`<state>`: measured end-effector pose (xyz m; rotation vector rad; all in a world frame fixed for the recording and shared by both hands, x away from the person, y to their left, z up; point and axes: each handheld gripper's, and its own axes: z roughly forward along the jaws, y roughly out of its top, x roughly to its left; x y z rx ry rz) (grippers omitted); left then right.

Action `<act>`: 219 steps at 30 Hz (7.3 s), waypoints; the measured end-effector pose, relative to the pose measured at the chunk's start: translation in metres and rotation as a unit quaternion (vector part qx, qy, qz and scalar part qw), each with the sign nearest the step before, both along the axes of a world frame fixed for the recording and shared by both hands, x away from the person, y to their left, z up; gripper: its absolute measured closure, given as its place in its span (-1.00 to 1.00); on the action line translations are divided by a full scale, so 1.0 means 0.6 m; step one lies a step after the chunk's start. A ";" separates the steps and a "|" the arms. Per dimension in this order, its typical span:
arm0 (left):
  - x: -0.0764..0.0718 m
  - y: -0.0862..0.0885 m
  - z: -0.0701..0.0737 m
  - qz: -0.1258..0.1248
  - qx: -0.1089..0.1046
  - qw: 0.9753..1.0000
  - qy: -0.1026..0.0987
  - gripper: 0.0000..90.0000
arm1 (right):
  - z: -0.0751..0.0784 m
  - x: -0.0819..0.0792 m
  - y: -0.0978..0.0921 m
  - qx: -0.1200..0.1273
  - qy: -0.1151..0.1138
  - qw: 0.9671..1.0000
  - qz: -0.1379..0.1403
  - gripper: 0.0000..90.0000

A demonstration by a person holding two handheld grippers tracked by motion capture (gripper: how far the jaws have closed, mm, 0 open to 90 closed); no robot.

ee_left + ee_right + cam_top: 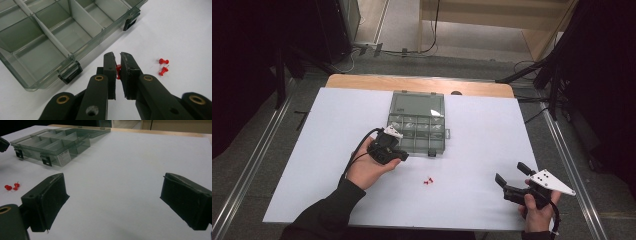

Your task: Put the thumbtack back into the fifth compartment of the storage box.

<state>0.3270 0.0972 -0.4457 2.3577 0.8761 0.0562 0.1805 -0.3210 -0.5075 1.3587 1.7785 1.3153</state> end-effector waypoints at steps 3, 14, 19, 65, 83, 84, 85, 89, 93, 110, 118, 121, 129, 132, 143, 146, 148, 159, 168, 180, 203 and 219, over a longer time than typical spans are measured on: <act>0.001 0.002 0.004 0.001 0.002 1.000 -0.003 0.84 | 0.000 0.000 0.000 0.001 0.000 1.000 0.000 -0.85; 0.011 0.014 0.014 0.006 0.006 1.000 -0.007 0.84 | 0.000 0.000 0.000 0.000 0.000 1.000 0.000 -0.85; 0.017 0.018 0.018 0.012 0.003 1.000 -0.007 0.84 | 0.000 -0.001 0.001 0.000 0.001 1.000 -0.001 -0.85; 0.081 0.040 0.029 0.048 0.024 0.998 -0.019 0.83 | -0.001 -0.001 0.000 0.000 0.003 1.000 -0.004 -0.84; 0.098 0.034 0.021 0.049 0.040 0.998 -0.025 0.74 | 0.000 -0.001 -0.001 -0.001 0.001 1.000 -0.005 -0.83; 0.098 0.034 0.022 0.050 0.040 0.998 -0.026 0.74 | 0.000 -0.001 -0.001 -0.001 0.000 1.000 -0.005 -0.83; 0.098 0.034 0.022 0.051 0.040 0.997 -0.029 0.74 | 0.000 -0.001 -0.001 0.000 0.000 1.000 -0.005 -0.83; 0.095 0.032 0.024 0.052 0.035 0.998 -0.026 0.59 | 0.001 -0.002 0.000 0.001 0.000 1.000 -0.005 -0.83; 0.090 0.029 0.029 0.042 0.023 0.999 -0.020 0.34 | 0.002 -0.002 0.000 0.002 0.000 1.000 -0.005 -0.83; 0.057 0.009 0.049 -0.008 -0.024 1.000 -0.007 -1.00 | -0.001 -0.001 -0.001 -0.002 -0.001 1.000 -0.006 -0.84; 0.039 -0.005 0.047 -0.029 -0.021 0.999 -0.009 -1.00 | 0.001 -0.002 -0.001 -0.001 -0.003 1.000 -0.006 -0.84; 0.030 -0.014 0.046 -0.033 -0.018 0.999 -0.012 -1.00 | 0.002 -0.003 -0.001 -0.002 -0.003 1.000 -0.007 -0.84; 0.005 -0.036 0.035 -0.058 -0.006 0.998 -0.007 -1.00 | 0.004 -0.004 0.000 0.002 -0.004 1.000 -0.009 -0.84; -0.002 -0.041 0.035 -0.065 -0.005 0.998 -0.007 -1.00 | 0.004 -0.004 0.000 0.000 -0.005 1.000 -0.007 -0.84; -0.023 -0.066 0.019 -0.093 0.005 0.996 -0.006 -0.91 | 0.002 -0.002 0.000 -0.004 -0.005 1.000 -0.006 -0.84; -0.028 -0.070 0.015 -0.097 0.006 0.995 -0.006 -0.84 | 0.001 -0.002 0.000 -0.003 -0.003 1.000 -0.006 -0.84; -0.031 -0.073 0.011 -0.099 0.004 0.995 -0.005 -0.75 | 0.001 -0.002 0.000 -0.002 -0.003 1.000 -0.007 -0.84; -0.046 -0.083 -0.006 -0.120 0.019 0.993 0.000 -0.39 | 0.001 -0.001 0.000 -0.003 -0.002 1.000 -0.007 -0.84; -0.057 -0.096 -0.027 -0.143 0.037 0.989 0.006 -0.02 | 0.000 -0.001 0.001 -0.002 -0.003 1.000 -0.006 -0.84; -0.062 -0.108 -0.047 -0.153 0.047 0.987 0.012 0.34 | -0.001 0.000 -0.001 -0.003 -0.002 1.000 -0.007 -0.83; -0.062 -0.116 -0.067 -0.166 0.067 0.984 0.009 0.77 | -0.001 0.000 0.000 -0.004 0.000 1.000 -0.007 -0.83; -0.065 -0.118 -0.067 -0.165 0.077 0.983 0.009 0.89 | -0.001 0.000 0.003 -0.008 0.000 1.000 -0.005 -0.83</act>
